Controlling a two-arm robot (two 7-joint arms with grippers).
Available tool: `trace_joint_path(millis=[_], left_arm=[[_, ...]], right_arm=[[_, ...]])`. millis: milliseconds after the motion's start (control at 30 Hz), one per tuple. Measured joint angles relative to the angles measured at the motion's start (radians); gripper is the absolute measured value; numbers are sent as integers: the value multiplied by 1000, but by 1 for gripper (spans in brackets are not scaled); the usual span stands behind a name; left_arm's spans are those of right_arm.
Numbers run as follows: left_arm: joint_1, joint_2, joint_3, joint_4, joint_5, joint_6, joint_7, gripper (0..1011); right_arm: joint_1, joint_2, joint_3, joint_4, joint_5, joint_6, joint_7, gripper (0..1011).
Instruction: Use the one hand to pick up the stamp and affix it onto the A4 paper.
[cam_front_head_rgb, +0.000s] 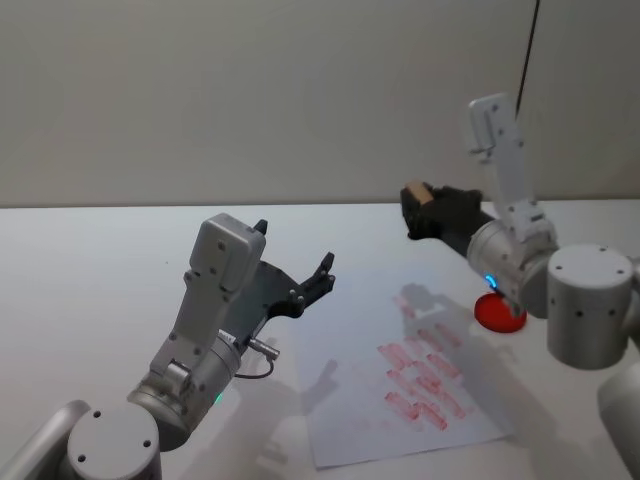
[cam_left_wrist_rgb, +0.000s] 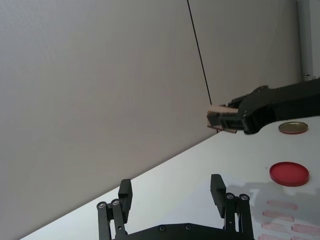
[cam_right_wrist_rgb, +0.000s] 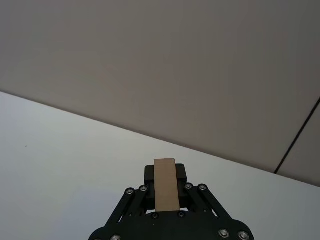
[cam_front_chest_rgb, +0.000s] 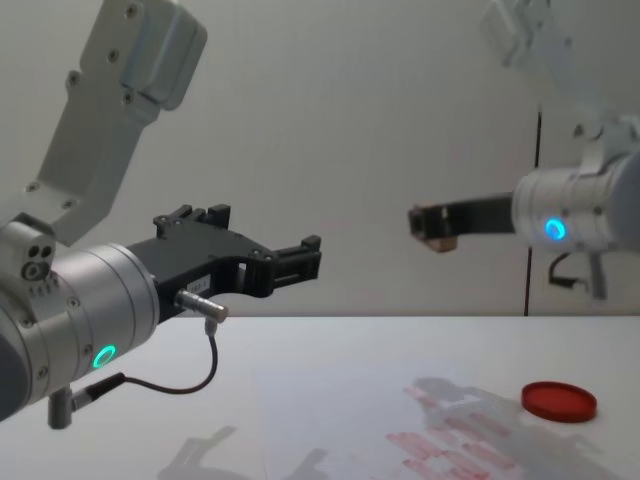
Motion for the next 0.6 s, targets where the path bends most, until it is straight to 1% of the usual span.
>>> trace_joint_path(millis=[100, 267, 433, 600], left_arm=[[0, 0, 0, 0, 0, 0, 0, 993], [0, 0, 0, 0, 0, 0, 0, 993], [0, 0, 0, 0, 0, 0, 0, 993], [0, 0, 0, 0, 0, 0, 0, 993]], right_arm=[[-14, 12, 10, -37, 2, 11, -20, 217], [-33, 31, 25, -67, 3, 29, -47, 217], [-52, 50, 41, -76, 4, 44, -66, 217], [-64, 64, 52, -67, 1, 53, -73, 217]])
